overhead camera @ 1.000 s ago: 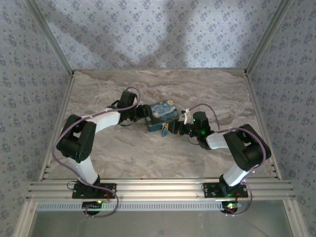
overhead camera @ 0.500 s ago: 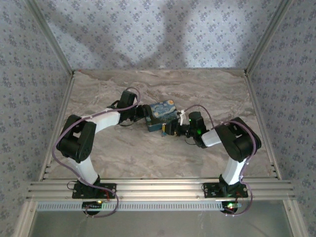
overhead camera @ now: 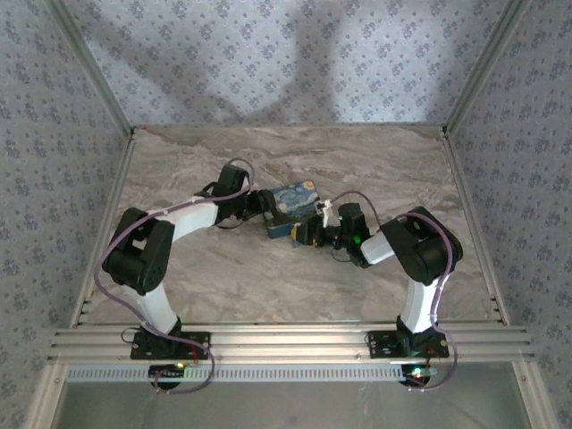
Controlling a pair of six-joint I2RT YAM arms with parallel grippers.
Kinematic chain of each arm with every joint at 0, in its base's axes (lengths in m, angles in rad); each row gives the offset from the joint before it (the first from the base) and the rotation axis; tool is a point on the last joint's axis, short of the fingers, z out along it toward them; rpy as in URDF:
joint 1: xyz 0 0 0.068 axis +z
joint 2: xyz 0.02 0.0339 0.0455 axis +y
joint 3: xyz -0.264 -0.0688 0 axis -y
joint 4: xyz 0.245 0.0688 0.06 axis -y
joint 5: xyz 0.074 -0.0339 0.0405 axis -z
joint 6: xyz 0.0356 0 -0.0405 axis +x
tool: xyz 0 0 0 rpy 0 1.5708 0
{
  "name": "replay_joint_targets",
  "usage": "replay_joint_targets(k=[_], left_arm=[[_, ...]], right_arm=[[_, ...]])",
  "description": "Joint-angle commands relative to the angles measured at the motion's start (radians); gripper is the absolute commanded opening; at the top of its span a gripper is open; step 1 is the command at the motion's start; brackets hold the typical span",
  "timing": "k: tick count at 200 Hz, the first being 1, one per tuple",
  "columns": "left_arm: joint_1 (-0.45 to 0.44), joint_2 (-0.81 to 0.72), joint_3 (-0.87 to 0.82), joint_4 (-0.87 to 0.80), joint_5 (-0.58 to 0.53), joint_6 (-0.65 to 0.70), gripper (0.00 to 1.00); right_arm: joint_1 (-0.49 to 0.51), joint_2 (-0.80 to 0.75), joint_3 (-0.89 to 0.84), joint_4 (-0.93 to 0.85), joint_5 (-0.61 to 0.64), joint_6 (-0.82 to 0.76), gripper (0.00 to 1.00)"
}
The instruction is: Unlock a padlock with a key
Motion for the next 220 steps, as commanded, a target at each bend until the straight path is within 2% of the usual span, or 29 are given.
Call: replay_joint_targets(k=[1, 122, 220], left_arm=[[-0.012, -0.010, -0.028, -0.071, -0.022, -0.005, 0.58], [-0.013, -0.011, -0.030, -0.072, -0.028, -0.008, 0.58], [-0.013, -0.016, -0.034, -0.074, -0.031, -0.006, 0.58]], right_arm=[[0.006, 0.016, 0.013, 0.026, -0.026, 0.006, 0.49], [0.003, 0.020, -0.015, 0.016, -0.032, 0.004, 0.33], [0.000, 0.027, -0.010, -0.008, -0.015, 0.008, 0.12]])
